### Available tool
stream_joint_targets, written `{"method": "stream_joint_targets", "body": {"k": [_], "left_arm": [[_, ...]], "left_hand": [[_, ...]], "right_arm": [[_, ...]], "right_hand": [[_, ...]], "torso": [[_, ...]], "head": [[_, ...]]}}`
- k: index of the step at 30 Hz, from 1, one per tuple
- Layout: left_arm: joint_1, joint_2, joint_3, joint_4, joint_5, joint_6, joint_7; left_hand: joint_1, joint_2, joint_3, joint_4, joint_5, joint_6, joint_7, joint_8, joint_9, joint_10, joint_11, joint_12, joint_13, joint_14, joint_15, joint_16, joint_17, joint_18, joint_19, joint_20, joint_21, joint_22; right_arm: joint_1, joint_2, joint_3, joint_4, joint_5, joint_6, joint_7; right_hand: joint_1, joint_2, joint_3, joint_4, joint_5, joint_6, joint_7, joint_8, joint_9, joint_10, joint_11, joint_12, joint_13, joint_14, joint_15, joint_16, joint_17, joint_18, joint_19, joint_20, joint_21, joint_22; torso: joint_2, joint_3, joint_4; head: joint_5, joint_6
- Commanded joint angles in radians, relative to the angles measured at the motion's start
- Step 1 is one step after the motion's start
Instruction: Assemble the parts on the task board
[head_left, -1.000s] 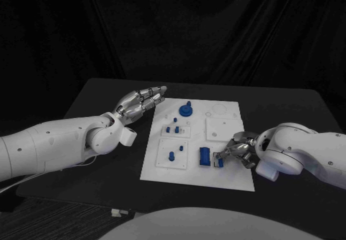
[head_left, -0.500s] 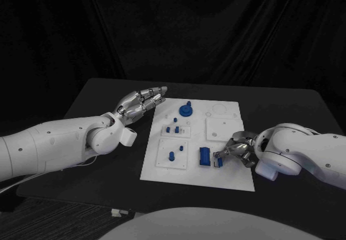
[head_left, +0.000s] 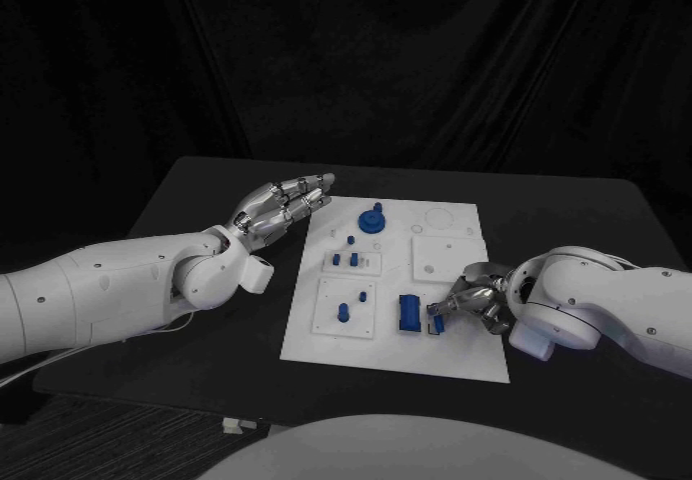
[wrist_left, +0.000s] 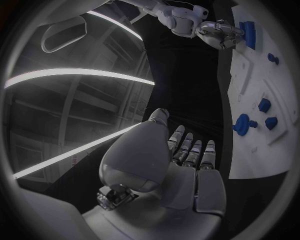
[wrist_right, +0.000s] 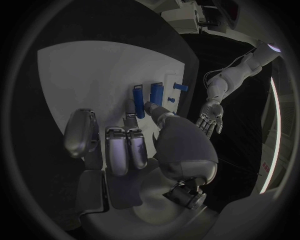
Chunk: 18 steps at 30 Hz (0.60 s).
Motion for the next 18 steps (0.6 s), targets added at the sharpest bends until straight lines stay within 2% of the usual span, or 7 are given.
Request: {"method": "stream_joint_targets", "body": {"k": [1, 3, 6, 10, 13, 15, 18], "left_arm": [[-0.001, 0.001, 0.001, 0.002, 0.001, 0.014, 0.066], [-0.002, 0.001, 0.001, 0.002, 0.001, 0.014, 0.065], [-0.002, 0.001, 0.001, 0.001, 0.001, 0.015, 0.064], [-0.002, 0.002, 0.001, 0.001, 0.001, 0.016, 0.063], [-0.002, 0.002, 0.001, 0.001, 0.001, 0.017, 0.062], [-0.002, 0.002, 0.001, 0.001, 0.001, 0.017, 0.061], [-0.003, 0.001, 0.001, 0.0, 0.001, 0.017, 0.061]], "left_hand": [[0.011, 0.002, 0.008, -0.001, 0.003, -0.001, 0.037, 0.007, -0.001, 0.004, 0.006, 0.002, 0.0, 0.001, 0.005, 0.005, 0.001, -0.011, 0.001, 0.005, 0.006, 0.001], [0.011, 0.002, 0.008, -0.001, 0.003, -0.001, 0.037, 0.007, -0.001, 0.004, 0.006, 0.002, 0.0, 0.001, 0.005, 0.005, 0.001, -0.011, 0.001, 0.005, 0.006, 0.001], [0.011, 0.002, 0.008, -0.001, 0.003, -0.001, 0.037, 0.007, -0.001, 0.004, 0.006, 0.002, 0.0, 0.001, 0.005, 0.005, 0.001, -0.011, 0.001, 0.005, 0.006, 0.001], [0.011, 0.002, 0.009, -0.001, 0.003, -0.001, 0.038, 0.007, -0.001, 0.004, 0.006, 0.003, 0.0, 0.001, 0.005, 0.005, 0.001, -0.012, 0.001, 0.005, 0.006, 0.001], [0.012, 0.002, 0.009, -0.002, 0.004, 0.0, 0.038, 0.007, 0.0, 0.004, 0.006, 0.002, 0.0, 0.001, 0.006, 0.006, 0.001, -0.012, 0.001, 0.005, 0.006, 0.001], [0.012, 0.002, 0.009, -0.002, 0.004, 0.0, 0.038, 0.007, 0.0, 0.004, 0.006, 0.002, 0.0, 0.001, 0.006, 0.006, 0.001, -0.012, 0.001, 0.005, 0.006, 0.001], [0.012, 0.002, 0.009, -0.002, 0.004, 0.0, 0.038, 0.007, 0.0, 0.004, 0.006, 0.002, 0.0, 0.001, 0.006, 0.006, 0.001, -0.012, 0.001, 0.005, 0.006, 0.001]], "right_arm": [[-0.003, 0.001, 0.0, -0.001, -0.022, 0.029, -0.009], [-0.003, 0.002, 0.0, -0.001, -0.029, 0.034, -0.011], [-0.004, 0.003, 0.0, -0.001, -0.035, 0.04, -0.012], [-0.004, 0.004, 0.0, -0.001, -0.04, 0.048, -0.014], [-0.004, 0.004, 0.0, -0.001, -0.041, 0.048, -0.015], [-0.004, 0.004, 0.0, -0.001, -0.042, 0.044, -0.015], [-0.004, 0.0, 0.0, 0.001, -0.042, 0.03, -0.013]], "right_hand": [[-0.011, -0.009, -0.009, 0.011, -0.033, -0.004, -0.001, 0.006, -0.003, 0.108, 0.002, 0.003, 0.263, 0.106, -0.002, 0.003, 0.263, 0.019, 0.001, 0.005, -0.007, 0.155], [-0.014, -0.019, -0.029, 0.016, 0.005, -0.003, -0.001, 0.008, -0.004, 0.108, 0.002, 0.003, 0.263, 0.106, -0.001, 0.003, 0.263, 0.019, 0.001, 0.005, -0.009, 0.154], [-0.013, -0.022, -0.046, 0.021, -0.009, -0.004, 0.0, 0.01, -0.006, 0.108, 0.003, 0.003, 0.263, 0.106, -0.001, 0.003, 0.263, 0.019, 0.001, 0.005, -0.009, 0.154], [-0.013, -0.024, -0.08, 0.036, -0.044, -0.006, 0.001, 0.012, -0.01, 0.108, 0.003, 0.003, 0.263, 0.106, -0.001, 0.003, 0.263, 0.02, 0.0, 0.006, -0.014, 0.152], [-0.025, -0.025, -0.112, 0.059, -0.113, -0.006, 0.001, 0.014, -0.014, 0.108, 0.004, 0.003, 0.263, 0.106, 0.001, 0.003, 0.263, 0.02, 0.0, 0.007, -0.016, 0.152], [-0.025, -0.023, -0.126, 0.068, -0.136, -0.007, 0.001, 0.016, -0.015, 0.108, 0.004, 0.003, 0.263, 0.106, 0.0, 0.003, 0.263, 0.02, 0.0, 0.007, -0.015, 0.152], [-0.05, -0.015, -0.165, 0.109, -0.183, -0.008, 0.0, 0.02, -0.019, 0.108, 0.003, 0.003, 0.263, 0.106, 0.0, 0.003, 0.263, 0.021, -0.001, 0.006, -0.02, 0.151]], "torso": [[0.0, 0.0, 0.0003], [0.0, 0.0, -0.0001], [0.0, -0.0001, -0.0004], [0.0, 0.0, -0.0003], [0.0, 0.0, -0.0005], [0.0, -0.0001, -0.0002], [0.0, -0.0002, -0.0002]], "head": [[0.001, 0.0], [0.002, 0.0], [0.002, 0.0], [0.003, 0.0], [0.003, 0.0], [0.003, 0.0], [0.005, 0.0]]}}
